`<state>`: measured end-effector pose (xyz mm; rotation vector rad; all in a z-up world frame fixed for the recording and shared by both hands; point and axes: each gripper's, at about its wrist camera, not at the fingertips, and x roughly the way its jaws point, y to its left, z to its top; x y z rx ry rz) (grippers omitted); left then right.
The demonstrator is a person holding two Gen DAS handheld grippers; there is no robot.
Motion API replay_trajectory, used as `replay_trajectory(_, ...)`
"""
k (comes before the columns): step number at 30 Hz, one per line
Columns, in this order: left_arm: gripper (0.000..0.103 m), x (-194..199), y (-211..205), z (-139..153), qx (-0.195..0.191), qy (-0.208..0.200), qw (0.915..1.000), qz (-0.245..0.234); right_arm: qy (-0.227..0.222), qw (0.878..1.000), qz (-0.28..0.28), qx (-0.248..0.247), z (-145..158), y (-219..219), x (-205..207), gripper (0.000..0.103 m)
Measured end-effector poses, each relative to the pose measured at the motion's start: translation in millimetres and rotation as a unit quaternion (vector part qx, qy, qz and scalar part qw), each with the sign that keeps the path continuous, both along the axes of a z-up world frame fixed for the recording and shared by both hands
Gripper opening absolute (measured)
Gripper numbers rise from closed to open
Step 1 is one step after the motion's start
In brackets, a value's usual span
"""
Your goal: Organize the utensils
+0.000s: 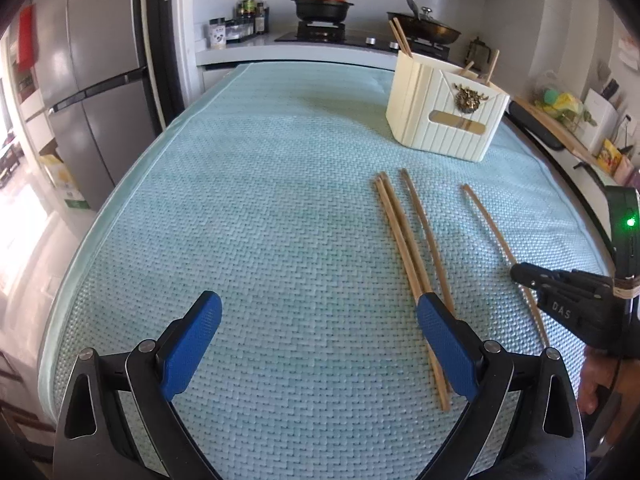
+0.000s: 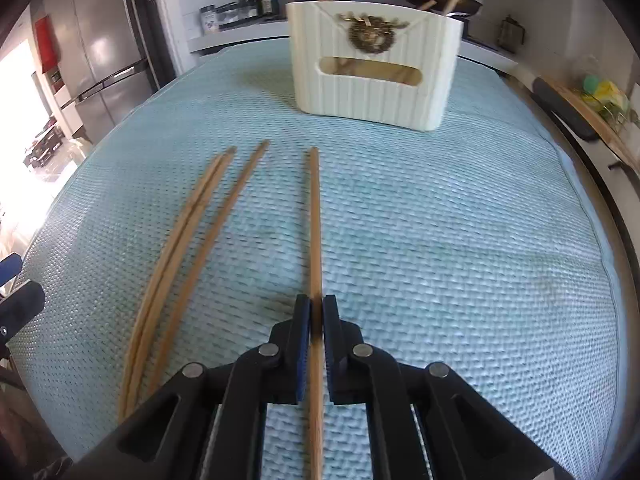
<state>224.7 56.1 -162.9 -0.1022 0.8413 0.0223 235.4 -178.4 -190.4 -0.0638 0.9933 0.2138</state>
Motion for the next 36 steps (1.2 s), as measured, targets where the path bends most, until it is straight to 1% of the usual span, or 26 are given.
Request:
replay_trajectory(3, 0.099, 11.4, -9.1, -3.7, 0.0, -0.002, 0.9998, -0.019, 0.005, 0.999, -0.043, -0.001, 1.9, -30.9, -8.0, 0.005)
replay_trajectory(5, 0.099, 22.0, -14.0, -6.5, -0.002, 0.0, 0.9996, -0.027, 0.009, 0.998, -0.058, -0.001, 3.5, -47.4, -13.8, 0.007)
replay_trajectory(7, 0.099, 31.9, -17.6, -9.0, -0.003, 0.002, 0.9994, -0.034, 0.012, 0.998, -0.068, 0.005, 5.7, -60.1, -19.4, 0.015)
replay_trajectory(8, 0.099, 36.8, -19.6, -10.5, -0.001, 0.003, 0.9994, -0.035, 0.01, 0.997, -0.071, 0.007, 6.8, -62.4, -20.5, 0.027)
replay_trajectory(10, 0.099, 45.4, -23.1, -13.7, 0.007, 0.007, 0.9993, -0.036, -0.007, 0.997, -0.077, 0.01, 13.3, -71.3, -29.9, 0.04)
replay_trajectory(12, 0.099, 52.8, -26.3, -18.0, 0.021, 0.011, 0.9991, -0.035, -0.022, 0.997, -0.079, 0.007, 19.4, -75.0, -36.0, 0.04)
replay_trajectory(15, 0.098, 61.6, -29.9, -25.7, 0.036, 0.02, 0.9986, -0.033, -0.039, 0.996, -0.08, 0.019, 28.6, -78.4, -43.6, 0.04)
replay_trajectory(19, 0.099, 68.3, -33.2, -37.9, 0.053, 0.039, 0.9973, -0.033, -0.054, 0.995, -0.08, 0.018, 33.9, -76.9, -46.3, 0.04)
replay_trajectory(21, 0.099, 66.9, -29.6, -37.6, 0.047, 0.037, 0.9978, -0.029, -0.057, 0.995, -0.082, 0.024, 34.4, -76.8, -45.4, 0.04)
replay_trajectory(25, 0.098, 68.9, -20.1, -44.8, 0.046, 0.054, 0.9973, -0.021, -0.06, 0.994, -0.087, 0.024, 34.5, -80.9, -46.9, 0.04)
replay_trajectory(27, 0.098, 69.3, -16.9, -44.9, 0.032, 0.055, 0.9977, -0.022, -0.059, 0.994, -0.088, 0.023, 33.1, -82.3, -47.7, 0.04)
replay_trajectory(30, 0.098, 70.9, -16.9, -43.9, 0.042, 0.055, 0.9972, -0.026, -0.057, 0.994, -0.091, 0.022, 31.7, -84.1, -47.7, 0.04)
replay_trajectory(34, 0.098, 79.6, -11.4, -42.1, 0.042, 0.064, 0.9966, -0.03, -0.055, 0.995, -0.075, 0.032, 36.0, -87.5, -43.2, 0.04)
replay_trajectory(36, 0.098, 85.2, -8.9, -42.8, 0.033, 0.077, 0.9956, -0.042, -0.045, 0.996, -0.065, 0.042, 39.2, -91.7, -36.2, 0.04)
